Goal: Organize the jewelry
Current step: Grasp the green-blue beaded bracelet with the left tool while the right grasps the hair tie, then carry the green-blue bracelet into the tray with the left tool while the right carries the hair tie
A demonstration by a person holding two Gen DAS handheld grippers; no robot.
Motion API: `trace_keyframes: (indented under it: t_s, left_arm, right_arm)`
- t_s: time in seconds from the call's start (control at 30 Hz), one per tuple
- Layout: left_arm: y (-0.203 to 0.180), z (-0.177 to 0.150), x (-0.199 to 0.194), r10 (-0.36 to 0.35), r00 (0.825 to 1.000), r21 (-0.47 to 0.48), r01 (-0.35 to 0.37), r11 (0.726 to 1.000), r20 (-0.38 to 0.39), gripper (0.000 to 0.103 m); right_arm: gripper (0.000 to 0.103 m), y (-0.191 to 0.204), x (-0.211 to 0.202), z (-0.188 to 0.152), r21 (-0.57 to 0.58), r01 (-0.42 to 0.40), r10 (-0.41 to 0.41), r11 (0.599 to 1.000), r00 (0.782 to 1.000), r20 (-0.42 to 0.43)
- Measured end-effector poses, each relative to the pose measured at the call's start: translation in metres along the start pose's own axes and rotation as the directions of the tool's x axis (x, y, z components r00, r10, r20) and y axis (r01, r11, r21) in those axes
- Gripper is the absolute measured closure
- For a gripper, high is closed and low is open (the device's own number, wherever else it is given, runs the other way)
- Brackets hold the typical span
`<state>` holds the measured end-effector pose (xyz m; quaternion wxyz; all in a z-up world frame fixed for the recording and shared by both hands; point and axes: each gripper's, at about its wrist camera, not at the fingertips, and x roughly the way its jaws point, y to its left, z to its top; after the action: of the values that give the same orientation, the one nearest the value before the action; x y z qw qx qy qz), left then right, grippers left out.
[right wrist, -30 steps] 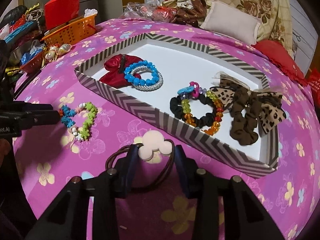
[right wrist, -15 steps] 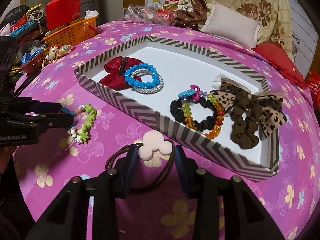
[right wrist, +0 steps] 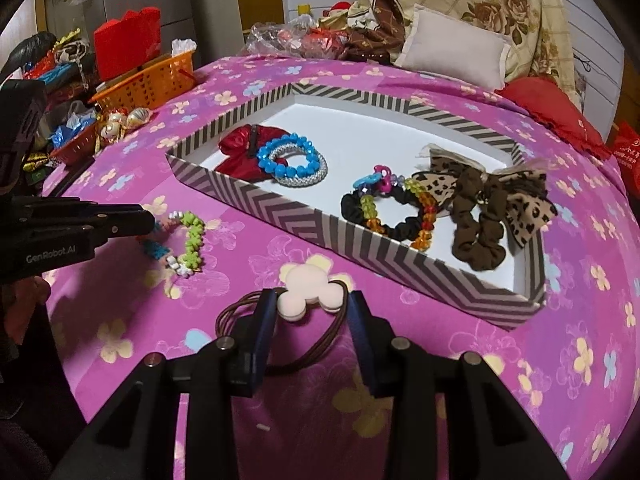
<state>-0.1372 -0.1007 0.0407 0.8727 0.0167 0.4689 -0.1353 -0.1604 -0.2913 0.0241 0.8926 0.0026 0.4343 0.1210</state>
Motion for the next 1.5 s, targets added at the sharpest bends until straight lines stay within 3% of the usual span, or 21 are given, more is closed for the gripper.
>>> trace_keyframes:
  t_s: [0.57, 1.5]
  left_arm:
    - [-0.016, 0.011, -0.042, -0.002, 0.995, 0.036, -0.002, 0.999, 0.097, 0.103]
    - [-0.023, 0.012, -0.051, 0.006, 0.995, 0.044, -0.010, 0.999, 0.103, 0.103]
  right_arm:
    - [0.065, -0.004, -0.045, 0.006, 0.025, 0.008, -0.010, 1.000, 0.995, 0.095]
    - [0.065, -0.007, -0.061, 0.010, 0.009, 0.106, -0.107, 0.994, 0.989, 0.106]
